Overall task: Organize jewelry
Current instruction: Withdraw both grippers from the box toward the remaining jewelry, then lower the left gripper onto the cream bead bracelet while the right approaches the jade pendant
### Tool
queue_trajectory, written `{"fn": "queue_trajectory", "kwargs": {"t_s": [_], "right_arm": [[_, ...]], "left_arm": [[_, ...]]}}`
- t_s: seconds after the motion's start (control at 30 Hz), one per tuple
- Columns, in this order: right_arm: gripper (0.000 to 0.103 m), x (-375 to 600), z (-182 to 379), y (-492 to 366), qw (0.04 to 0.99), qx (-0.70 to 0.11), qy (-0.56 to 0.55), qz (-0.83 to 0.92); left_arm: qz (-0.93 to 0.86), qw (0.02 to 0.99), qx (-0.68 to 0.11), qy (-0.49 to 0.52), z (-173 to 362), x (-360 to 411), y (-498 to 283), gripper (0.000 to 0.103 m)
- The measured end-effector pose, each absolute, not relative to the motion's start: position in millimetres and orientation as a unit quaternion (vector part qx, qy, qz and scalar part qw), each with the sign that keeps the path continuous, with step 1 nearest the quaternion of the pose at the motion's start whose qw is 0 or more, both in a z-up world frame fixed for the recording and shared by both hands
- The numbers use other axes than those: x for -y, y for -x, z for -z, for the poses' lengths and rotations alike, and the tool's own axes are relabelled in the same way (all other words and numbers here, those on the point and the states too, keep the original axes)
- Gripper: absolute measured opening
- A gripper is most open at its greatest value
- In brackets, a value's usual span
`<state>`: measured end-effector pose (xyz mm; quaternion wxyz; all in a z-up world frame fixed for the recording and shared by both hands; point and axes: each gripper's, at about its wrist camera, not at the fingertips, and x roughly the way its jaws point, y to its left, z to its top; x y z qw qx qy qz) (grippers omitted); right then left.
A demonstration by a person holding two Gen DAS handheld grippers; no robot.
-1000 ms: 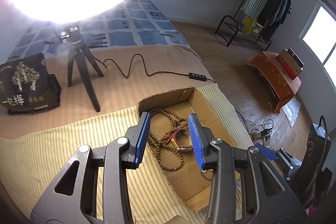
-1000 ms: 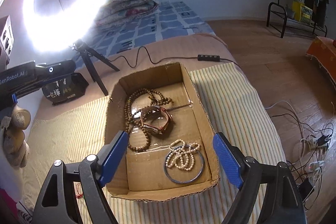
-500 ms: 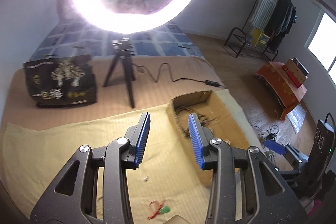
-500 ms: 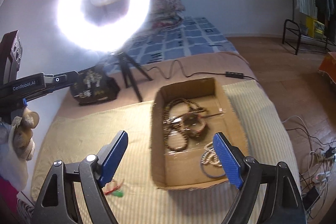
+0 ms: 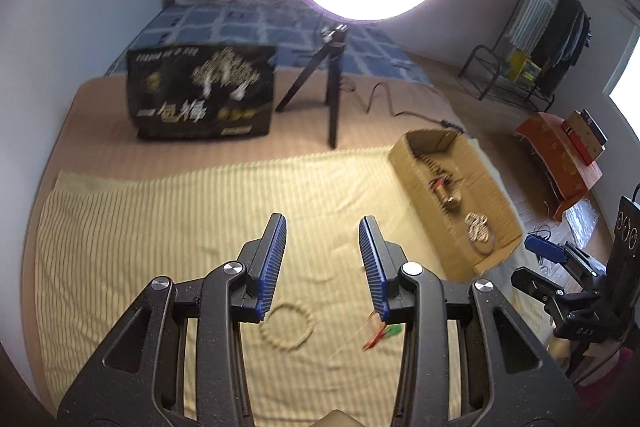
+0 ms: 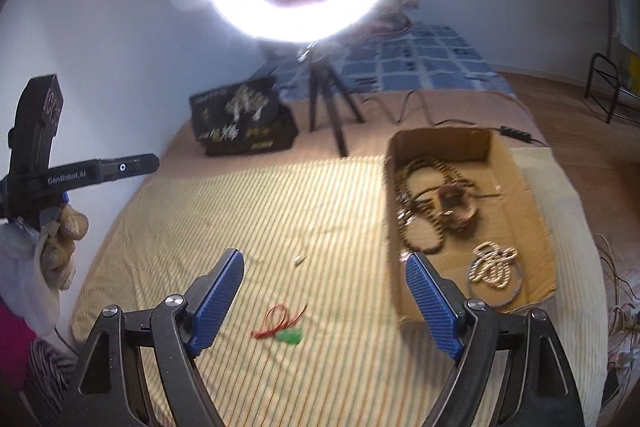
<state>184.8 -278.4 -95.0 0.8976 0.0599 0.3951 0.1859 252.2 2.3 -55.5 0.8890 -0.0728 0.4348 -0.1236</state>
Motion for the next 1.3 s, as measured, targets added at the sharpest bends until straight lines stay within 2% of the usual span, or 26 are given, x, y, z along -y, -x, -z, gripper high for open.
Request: {"fn": "queue_trajectory", "kwargs": {"t_s": [0.37,0.73,1.3], "right_arm": [[0.085,231,149,-174,0.864,-0.457,-0.01,-0.212],[0.085,190,197,-169,0.837,-0.498,0.04,-0.221],[0.06,184,224,-185,0.822,-0.529,0.032,-0.206]], "left_arm": [[0.115,0.856,-0.493,0.104,121,-34,-244,0.038],[0.118,0.82,-0.551,0.099,179,-23,-247,0.038],[0.109,0.803,-0.581,0.081,219,-20,-252,0.038]]}}
